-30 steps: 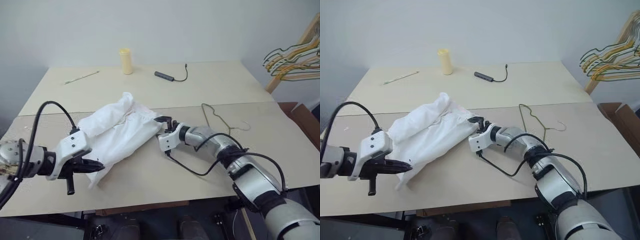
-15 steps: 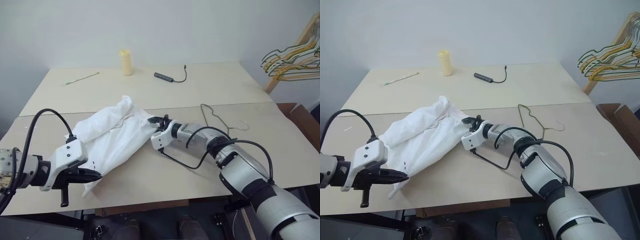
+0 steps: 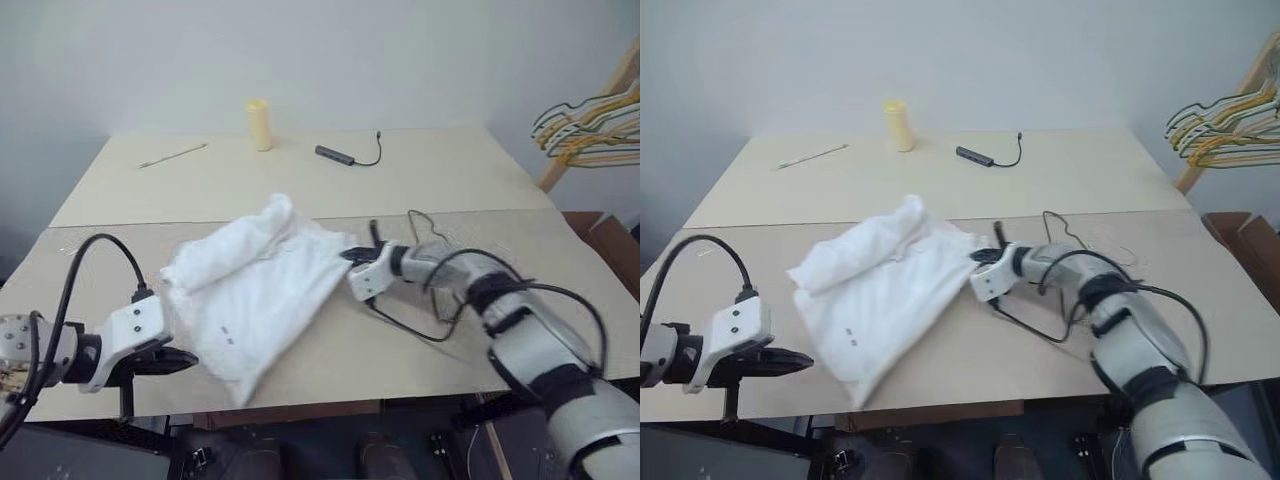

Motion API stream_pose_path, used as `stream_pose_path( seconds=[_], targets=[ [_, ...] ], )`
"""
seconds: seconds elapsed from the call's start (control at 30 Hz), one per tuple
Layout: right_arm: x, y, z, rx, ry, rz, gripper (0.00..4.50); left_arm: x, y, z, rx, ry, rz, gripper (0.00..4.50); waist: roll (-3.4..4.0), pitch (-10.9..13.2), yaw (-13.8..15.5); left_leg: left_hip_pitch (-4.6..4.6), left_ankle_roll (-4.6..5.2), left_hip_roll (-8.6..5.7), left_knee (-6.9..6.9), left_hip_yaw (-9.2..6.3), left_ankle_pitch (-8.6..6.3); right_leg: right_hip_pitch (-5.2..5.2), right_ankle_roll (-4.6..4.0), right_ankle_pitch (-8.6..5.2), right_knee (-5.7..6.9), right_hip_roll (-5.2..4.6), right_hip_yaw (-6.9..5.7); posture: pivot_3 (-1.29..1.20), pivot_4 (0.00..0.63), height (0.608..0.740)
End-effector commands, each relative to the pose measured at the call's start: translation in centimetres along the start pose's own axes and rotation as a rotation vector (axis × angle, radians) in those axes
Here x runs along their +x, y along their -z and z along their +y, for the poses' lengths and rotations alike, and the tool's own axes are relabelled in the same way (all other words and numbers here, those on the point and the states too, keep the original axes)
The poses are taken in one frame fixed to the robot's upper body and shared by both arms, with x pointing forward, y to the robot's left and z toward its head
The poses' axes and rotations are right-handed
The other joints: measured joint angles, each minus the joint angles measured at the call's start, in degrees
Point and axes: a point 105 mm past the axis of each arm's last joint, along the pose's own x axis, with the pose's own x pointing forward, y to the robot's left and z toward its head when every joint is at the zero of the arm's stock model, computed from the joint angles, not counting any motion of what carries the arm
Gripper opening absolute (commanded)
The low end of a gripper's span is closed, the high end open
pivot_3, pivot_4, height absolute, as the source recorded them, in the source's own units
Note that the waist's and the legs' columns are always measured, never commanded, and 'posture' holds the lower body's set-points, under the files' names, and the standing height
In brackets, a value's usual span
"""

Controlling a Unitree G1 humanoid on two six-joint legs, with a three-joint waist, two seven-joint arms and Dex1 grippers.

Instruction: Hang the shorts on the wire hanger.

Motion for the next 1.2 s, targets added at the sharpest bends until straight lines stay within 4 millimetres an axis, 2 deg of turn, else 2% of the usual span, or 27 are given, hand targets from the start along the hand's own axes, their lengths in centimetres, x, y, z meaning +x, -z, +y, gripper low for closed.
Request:
stream_pose_path(
  seconds=[0.03,0.17,0.23,0.33,0.43,0.57,0.6,0.67,0.83,0.93,1.03,1.2],
  targets=[
    [-3.5,-1.0,-1.2,0.035,-0.027,-0.064,0.02,-0.4,-0.3,1.5,0.121,-0.026,0.001,0.00,0.00,0.0,0.0,-0.01,0.00,0.00,0.00,0.01,0.00,0.01,0.00,0.00,-0.02,0.00,-0.01,0.02,0.035,0.740],
    [-7.2,-3.2,-0.4,0.132,-0.134,-0.106,0.02,-0.1,0.4,2.6,0.196,-0.005,0.026,0.00,0.00,-0.1,-0.9,-0.06,0.05,0.04,0.00,0.08,-0.02,-0.01,0.00,0.00,-0.09,0.00,0.03,-0.02,0.026,0.740],
    [-7.8,-4.5,-1.0,0.188,-0.124,-0.117,0.02,0.4,-0.2,3.3,0.215,-0.016,-0.001,0.00,-0.03,-0.1,-1.6,-0.04,0.07,0.08,0.01,0.14,-0.04,-0.01,0.00,0.00,-0.06,0.02,0.07,-0.04,0.022,0.740],
    [-7.7,-5.8,-2.0,0.248,-0.077,-0.123,0.02,1.6,-2.2,3.4,0.220,0.002,-0.095,0.00,-0.06,-0.3,-2.3,0.05,0.10,0.10,0.06,0.22,-0.02,0.01,-0.01,0.01,0.12,0.04,0.13,-0.07,0.017,0.740],
    [-7.0,-6.0,-2.2,0.278,-0.059,-0.088,0.02,2.6,-3.6,1.8,0.224,0.106,-0.159,0.00,-0.08,-0.8,-2.8,0.05,0.12,0.09,0.13,0.22,-0.01,0.01,-0.01,0.01,0.18,0.03,0.14,-0.08,0.016,0.740],
    [-6.1,-5.7,-1.4,0.296,-0.058,-0.032,0.02,3.9,-4.3,-2.0,0.160,0.335,-0.189,0.00,-0.21,-1.0,-3.2,0.01,0.12,0.09,0.14,0.21,-0.01,0.00,-0.01,0.01,0.16,0.02,0.13,-0.08,0.018,0.740],
    [-5.9,-5.7,-1.4,0.296,-0.056,-0.026,0.00,4.3,-4.3,-2.7,0.127,0.368,-0.179,0.39,-0.20,-1.0,-3.2,0.00,0.12,0.08,0.14,0.22,-0.01,-0.01,-0.01,0.01,0.15,0.02,0.14,-0.08,0.018,0.740],
    [-5.8,-5.7,-1.3,0.303,-0.054,-0.016,0.00,4.9,-4.4,-3.9,0.087,0.424,-0.175,0.87,-0.20,-1.0,-3.3,0.01,0.12,0.08,0.14,0.22,-0.01,-0.01,0.00,0.01,0.17,0.02,0.14,-0.09,0.023,0.740],
    [-5.5,-5.3,-1.2,0.312,-0.050,0.011,0.00,7.4,-6.3,-4.0,-0.117,0.441,-0.216,2.50,-0.15,-1.1,-3.1,0.02,0.13,0.09,0.29,0.15,0.00,0.06,0.00,0.01,0.21,0.09,0.11,-0.09,0.031,0.740],
    [-5.5,-5.4,-1.1,0.318,-0.054,0.014,0.00,8.7,-7.2,-4.8,-0.142,0.473,-0.205,3.51,-0.16,-1.1,-3.2,-0.01,0.13,0.08,0.43,0.11,0.00,0.11,0.01,0.02,0.23,0.08,0.09,-0.11,0.048,0.740],
    [-5.5,-5.6,-1.0,0.326,-0.058,0.018,0.00,10.5,-7.0,-5.7,-0.107,0.450,-0.123,4.47,-0.17,-1.1,-3.6,-0.03,0.16,0.08,0.43,0.13,-0.02,0.09,0.01,0.02,0.21,0.09,0.11,-0.12,0.061,0.740],
    [-5.7,-5.9,-1.2,0.339,-0.046,0.019,0.00,12.6,-5.9,-5.4,-0.011,0.317,0.024,4.49,-0.17,-1.1,-4.0,-0.03,0.20,0.09,0.43,0.13,-0.05,0.09,0.01,0.02,0.20,0.12,0.16,-0.13,0.069,0.740]
  ],
)
